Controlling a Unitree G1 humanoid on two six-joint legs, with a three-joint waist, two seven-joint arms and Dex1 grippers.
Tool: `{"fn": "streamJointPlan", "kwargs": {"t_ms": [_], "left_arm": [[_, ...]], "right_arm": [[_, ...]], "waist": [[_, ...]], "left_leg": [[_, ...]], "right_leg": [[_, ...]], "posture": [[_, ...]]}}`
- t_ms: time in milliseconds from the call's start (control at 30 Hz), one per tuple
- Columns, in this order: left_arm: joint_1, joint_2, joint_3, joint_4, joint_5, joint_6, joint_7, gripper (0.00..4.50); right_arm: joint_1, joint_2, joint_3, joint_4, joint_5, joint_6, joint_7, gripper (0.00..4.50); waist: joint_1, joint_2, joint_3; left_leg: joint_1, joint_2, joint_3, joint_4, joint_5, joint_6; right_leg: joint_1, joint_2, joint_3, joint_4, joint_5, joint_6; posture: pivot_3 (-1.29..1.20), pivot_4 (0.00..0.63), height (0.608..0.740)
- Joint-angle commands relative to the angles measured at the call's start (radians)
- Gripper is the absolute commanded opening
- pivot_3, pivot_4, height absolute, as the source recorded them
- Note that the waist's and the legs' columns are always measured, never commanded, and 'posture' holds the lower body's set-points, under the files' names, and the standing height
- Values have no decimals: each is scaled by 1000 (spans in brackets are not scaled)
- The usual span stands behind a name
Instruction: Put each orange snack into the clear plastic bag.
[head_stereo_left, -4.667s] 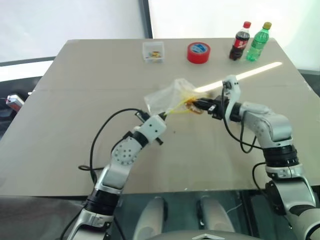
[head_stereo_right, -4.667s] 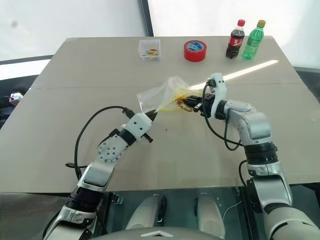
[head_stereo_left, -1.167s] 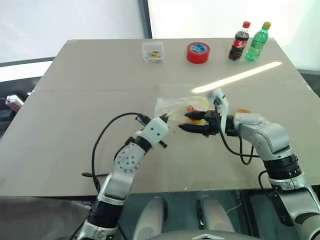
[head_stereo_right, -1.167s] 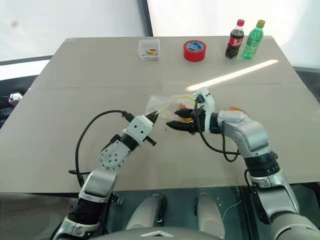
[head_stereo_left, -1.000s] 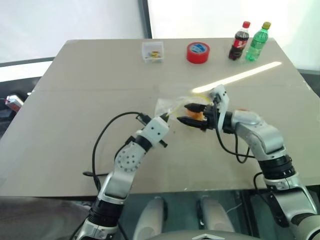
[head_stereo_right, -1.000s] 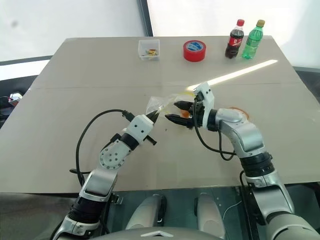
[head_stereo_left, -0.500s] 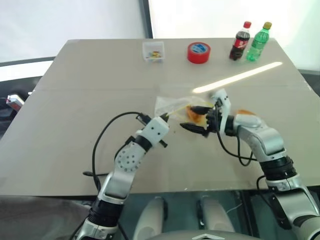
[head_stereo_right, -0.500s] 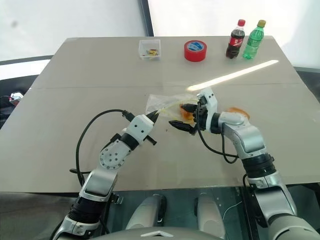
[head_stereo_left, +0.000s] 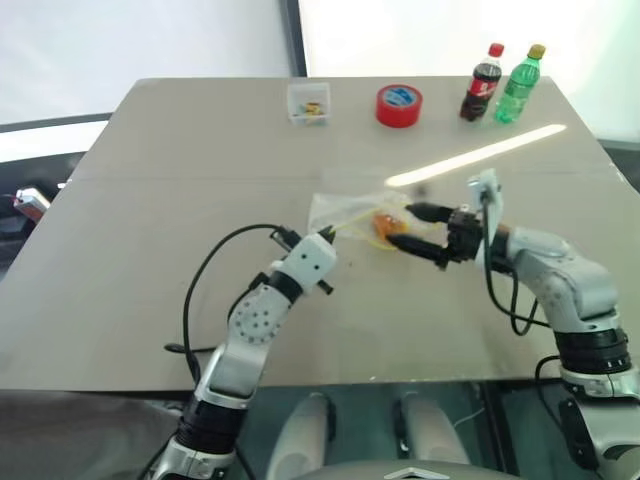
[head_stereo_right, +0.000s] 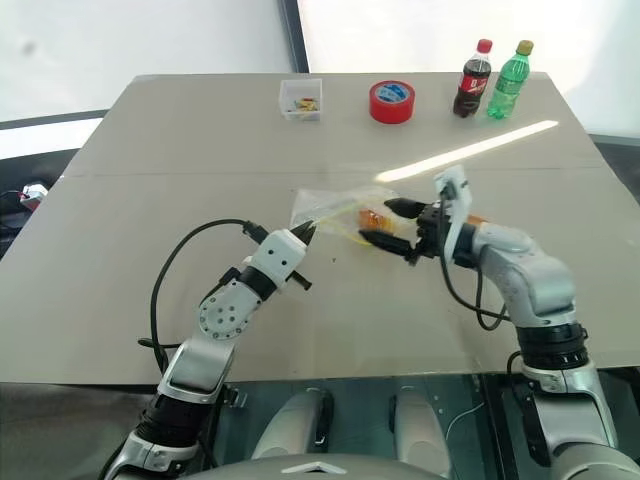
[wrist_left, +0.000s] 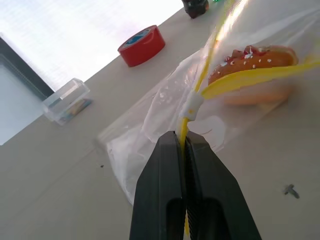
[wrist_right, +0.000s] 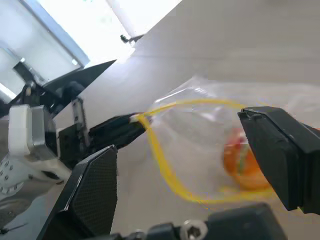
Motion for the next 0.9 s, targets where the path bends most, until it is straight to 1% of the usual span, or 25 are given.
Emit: {"fn": "streamJointPlan", "kwargs": {"t_ms": [33, 167, 267, 333, 500, 733, 767, 800, 900], "left_arm": [[17, 10, 24, -43, 3, -1, 14, 0], [20, 14, 32, -41, 2, -1, 14, 0], [20, 14, 31, -43, 1, 3, 14, 0], [21, 14, 30, -44, 1, 5, 14, 0], [21, 16, 30, -42, -2, 7, 11, 0], [14, 11, 26, -37, 2, 9, 17, 0], [13, 12, 27, -36, 3, 10, 17, 0], [12, 13, 29, -35, 3, 9, 18, 0], [14, 19, 36, -32, 3, 6, 20, 0]], "right_arm": [[44, -78, -112, -26, 4, -10, -27, 4457], [132, -206, -152, 40, -81, -76, -7, 4457], [178, -278, -134, 88, -138, -128, 19, 4457], [188, -304, -111, 126, -183, -169, 23, 4457], [138, -321, -56, 271, -296, -279, 15, 4457], [49, -288, -12, 412, -333, -337, 40, 4457], [42, -288, -6, 422, -340, -343, 45, 3947], [40, -291, 2, 427, -344, -351, 60, 3714], [38, -288, 3, 434, -336, -340, 81, 2273]], "waist": [[7, 0, 0], [16, 0, 0], [16, 0, 0], [11, 0, 0], [10, 0, 0], [13, 0, 0], [13, 0, 0], [14, 0, 0], [14, 0, 0]], "left_leg": [[0, 0, 0, 0, 0, 0], [0, 0, 1, 0, 0, 0], [0, 0, 3, 1, 0, 0], [1, 0, 4, 1, 0, 0], [2, 1, 6, 1, 0, 0], [1, 1, 6, 2, 0, 0], [1, 1, 6, 2, 0, 0], [1, 1, 5, 1, 0, 0], [1, 0, 5, 1, 0, 0]], "right_leg": [[0, 0, 0, 0, 0, 0], [0, 0, 0, 0, 0, 0], [1, 0, 0, 0, 0, 0], [1, 0, 0, 0, 0, 0], [1, 1, 1, 0, 0, 0], [2, 1, 1, 0, 0, 0], [2, 1, 1, 0, 0, 0], [2, 1, 1, 0, 0, 0], [2, 0, 1, 0, 0, 0]], "posture": [[0, 150, 740], [0, 150, 740], [0, 150, 740], [0, 150, 740], [0, 150, 740], [0, 150, 740], [0, 150, 740], [0, 150, 740], [0, 150, 740]]}}
